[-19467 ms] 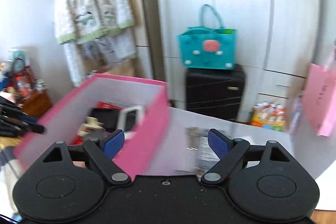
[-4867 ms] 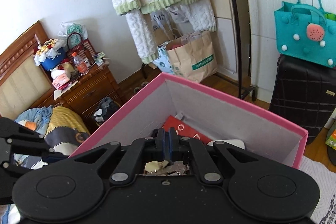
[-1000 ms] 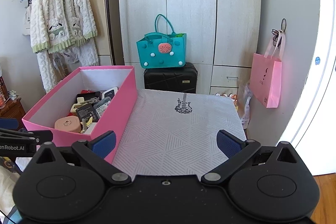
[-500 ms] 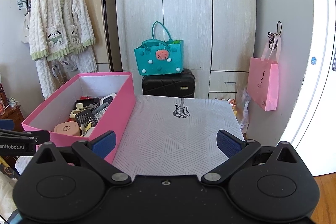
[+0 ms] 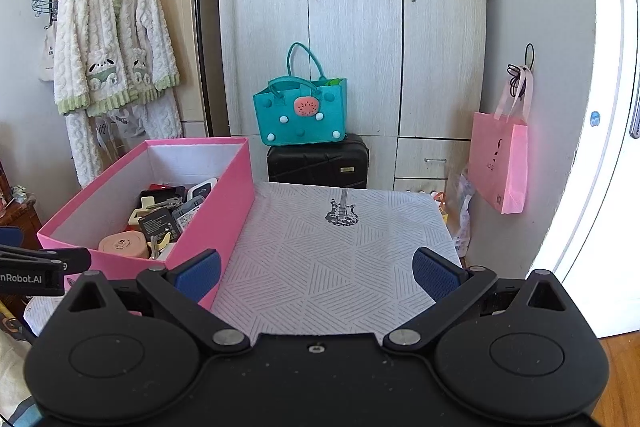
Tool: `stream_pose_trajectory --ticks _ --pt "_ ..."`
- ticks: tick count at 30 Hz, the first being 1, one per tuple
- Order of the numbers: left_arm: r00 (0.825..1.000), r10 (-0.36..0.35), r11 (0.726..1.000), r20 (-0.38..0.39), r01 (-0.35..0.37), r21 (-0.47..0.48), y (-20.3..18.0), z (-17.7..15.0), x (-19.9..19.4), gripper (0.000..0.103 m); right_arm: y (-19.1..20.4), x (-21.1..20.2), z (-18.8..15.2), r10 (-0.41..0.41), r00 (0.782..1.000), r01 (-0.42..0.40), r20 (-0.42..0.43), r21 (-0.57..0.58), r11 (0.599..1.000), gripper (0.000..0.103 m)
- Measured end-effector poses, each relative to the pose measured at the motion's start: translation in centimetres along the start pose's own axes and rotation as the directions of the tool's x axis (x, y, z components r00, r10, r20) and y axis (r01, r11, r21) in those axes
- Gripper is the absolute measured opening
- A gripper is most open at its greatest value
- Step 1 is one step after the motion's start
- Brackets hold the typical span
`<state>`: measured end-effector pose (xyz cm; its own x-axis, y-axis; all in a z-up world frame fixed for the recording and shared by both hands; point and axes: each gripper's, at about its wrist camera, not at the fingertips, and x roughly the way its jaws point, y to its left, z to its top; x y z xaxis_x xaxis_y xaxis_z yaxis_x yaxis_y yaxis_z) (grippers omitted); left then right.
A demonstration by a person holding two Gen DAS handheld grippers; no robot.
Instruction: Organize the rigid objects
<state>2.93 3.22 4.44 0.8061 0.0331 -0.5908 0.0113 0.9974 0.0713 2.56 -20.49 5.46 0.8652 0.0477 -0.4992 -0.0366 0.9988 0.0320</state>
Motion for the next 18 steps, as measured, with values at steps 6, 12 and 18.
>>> stream_pose_trajectory --ticks 6,12,18 --pt "1.0 0.002 1.0 0.023 -0.003 0.01 -0.24 -0.26 -0.4 0.103 0.07 -0.07 -0.02 0.0 1.0 0.0 0.001 0.002 1.0 0.103" --pt "1.0 -0.008 1.0 0.024 0.008 0.008 -0.38 -0.45 -0.68 0.103 0.14 -0.19 -0.03 -0.003 1.0 0.003 0.001 0.001 1.0 0.103" --pt "0.999 0.022 1.0 0.037 -0.022 0.013 -0.47 -0.7 -0.9 0.103 0.2 -0.27 -0.19 -0.01 1.0 0.01 -0.004 0.009 1.0 0.103"
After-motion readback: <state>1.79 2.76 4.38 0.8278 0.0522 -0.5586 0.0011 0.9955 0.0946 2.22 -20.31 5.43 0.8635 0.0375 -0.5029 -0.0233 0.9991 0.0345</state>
